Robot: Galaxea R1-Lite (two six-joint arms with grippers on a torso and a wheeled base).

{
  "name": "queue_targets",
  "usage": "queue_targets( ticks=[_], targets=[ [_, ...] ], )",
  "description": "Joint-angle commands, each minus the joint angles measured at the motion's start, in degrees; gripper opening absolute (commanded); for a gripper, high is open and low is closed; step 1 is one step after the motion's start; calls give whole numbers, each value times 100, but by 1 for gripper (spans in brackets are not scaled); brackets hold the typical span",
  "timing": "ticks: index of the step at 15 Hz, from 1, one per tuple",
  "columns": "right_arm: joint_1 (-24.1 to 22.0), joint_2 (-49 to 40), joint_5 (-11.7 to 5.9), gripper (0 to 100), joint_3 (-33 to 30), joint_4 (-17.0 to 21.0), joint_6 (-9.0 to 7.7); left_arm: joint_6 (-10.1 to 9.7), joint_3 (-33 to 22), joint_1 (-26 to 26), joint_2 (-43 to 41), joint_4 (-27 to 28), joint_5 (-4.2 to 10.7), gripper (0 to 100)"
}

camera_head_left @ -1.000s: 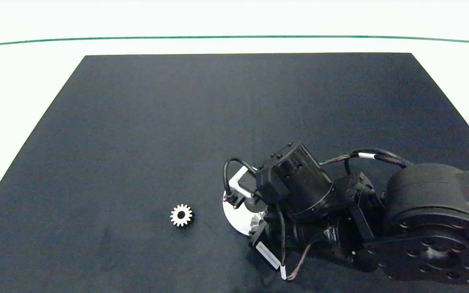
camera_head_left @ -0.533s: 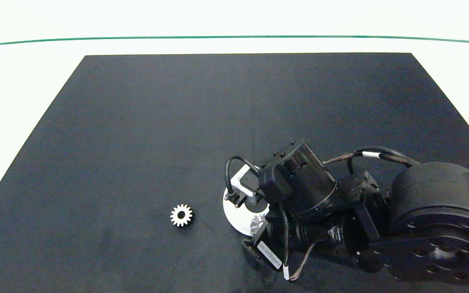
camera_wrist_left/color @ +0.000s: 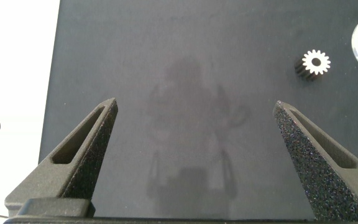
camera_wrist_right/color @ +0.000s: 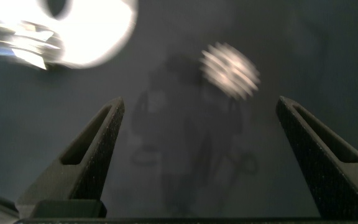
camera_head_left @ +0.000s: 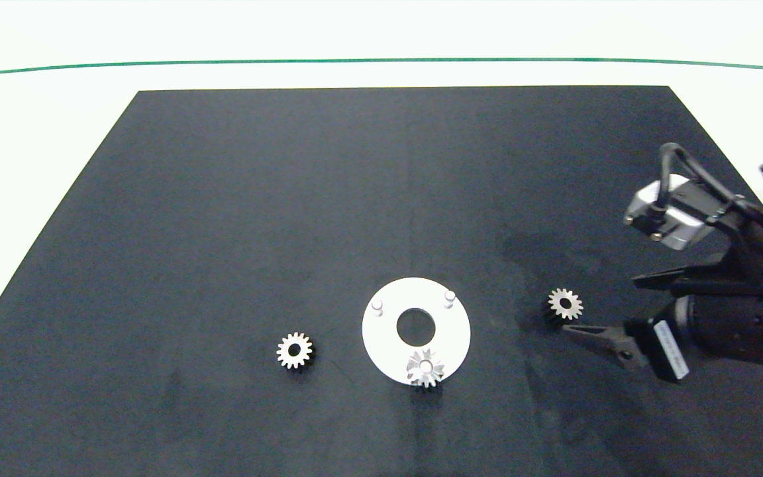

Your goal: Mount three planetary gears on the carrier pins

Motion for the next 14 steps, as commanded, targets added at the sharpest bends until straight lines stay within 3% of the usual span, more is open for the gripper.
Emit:
queue_targets(
  ticks=[1, 2, 4, 7, 9, 14],
  targets=[
    [-1326, -711, 623, 100, 868, 16, -37, -2, 4, 2, -79, 18, 8, 100],
    [-1361, -694, 764, 100, 912, -72, -19, -2, 4, 11, -79, 18, 8, 100],
    [-1343, -579, 808, 100, 921, -177, -28, -2, 4, 11, -79, 18, 8, 100],
    [-1238, 185, 817, 100, 912, -959, -37, -2, -13, 11, -79, 18, 8, 100],
    [-1194, 590, 1028, 100, 912, -1337, -37, -2, -13, 11, -62, 18, 8, 100],
    [-948, 1064, 1080, 100, 877, -1794, -28, 7, -40, 2, -27, 18, 8, 100]
  ],
)
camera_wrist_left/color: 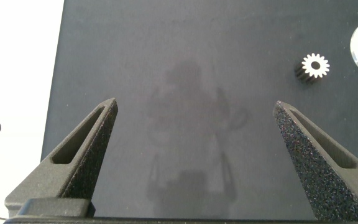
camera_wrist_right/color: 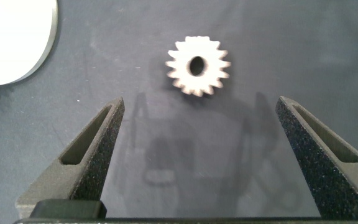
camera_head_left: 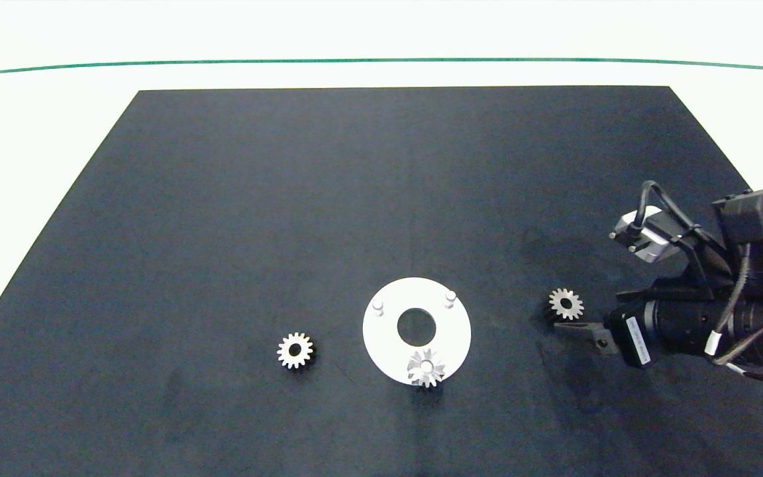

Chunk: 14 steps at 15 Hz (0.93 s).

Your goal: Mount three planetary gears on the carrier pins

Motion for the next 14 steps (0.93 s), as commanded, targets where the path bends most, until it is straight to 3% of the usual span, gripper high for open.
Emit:
queue_targets(
  ticks=[1, 5, 14],
  targets=[
    [91, 453, -6, 100, -41, -212, -5, 1, -14, -2, 13, 12, 5, 100],
    [91, 655, -6, 94, -94, -388, -14, 1, -49, -2, 13, 12, 5, 100],
    [82, 839, 3, 76, -331, -388, -14, 1, -49, -11, 13, 3, 5, 100]
  ],
)
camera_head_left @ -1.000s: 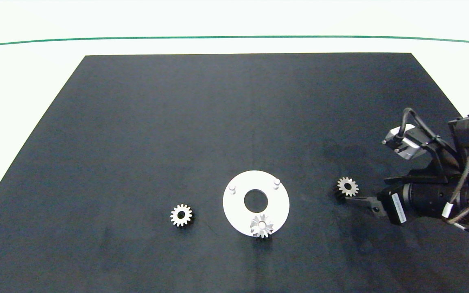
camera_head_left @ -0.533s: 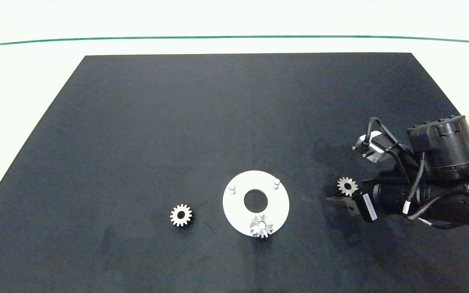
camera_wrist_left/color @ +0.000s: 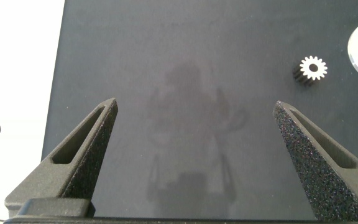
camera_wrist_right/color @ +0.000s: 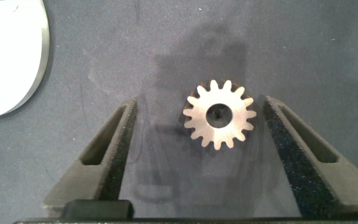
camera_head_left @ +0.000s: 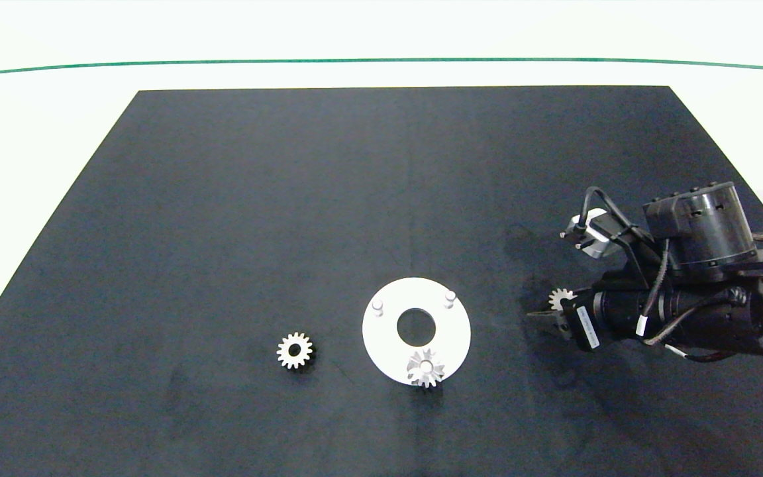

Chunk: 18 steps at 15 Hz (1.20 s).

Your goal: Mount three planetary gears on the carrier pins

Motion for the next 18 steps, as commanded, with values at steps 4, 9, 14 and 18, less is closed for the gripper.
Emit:
queue_targets(
  ticks=[4, 9, 14, 18],
  targets=[
    [-3, 59, -6, 68, -50, -7, -5, 1, -1, 2, 0, 12, 5, 100],
    [-21, 94, -6, 58, -41, -7, 4, 1, -9, -6, 17, 12, 5, 100],
    [-47, 147, 38, 47, -41, -7, 4, 1, -45, -6, 61, 12, 5, 100],
    [-56, 165, 38, 40, -41, -15, 4, 1, -45, -6, 61, 3, 5, 100]
  ],
)
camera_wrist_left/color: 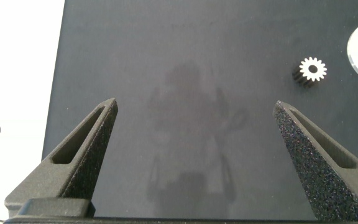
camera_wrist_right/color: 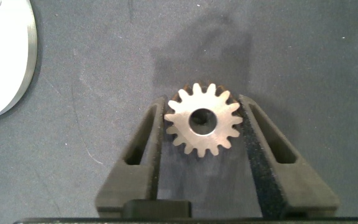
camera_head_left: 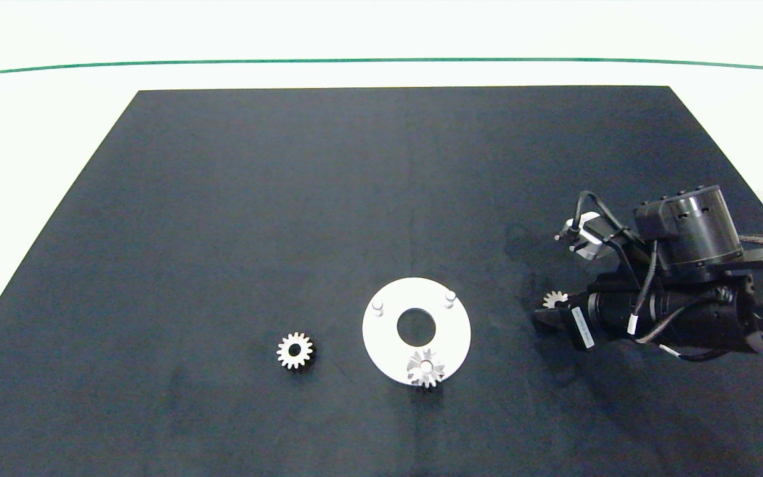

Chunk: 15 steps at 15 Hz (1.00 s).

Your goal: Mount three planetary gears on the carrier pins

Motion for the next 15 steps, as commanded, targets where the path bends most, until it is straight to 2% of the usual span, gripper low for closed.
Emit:
queue_targets(
  ticks=[1, 15],
  targets=[
    [0, 19, -2, 38, -1, 0, -5, 1, -1, 0, 11, 3, 5, 100],
    [0, 1, -11, 10, 17, 44, -31, 1, -53, 0, -6, 12, 5, 100]
  ],
)
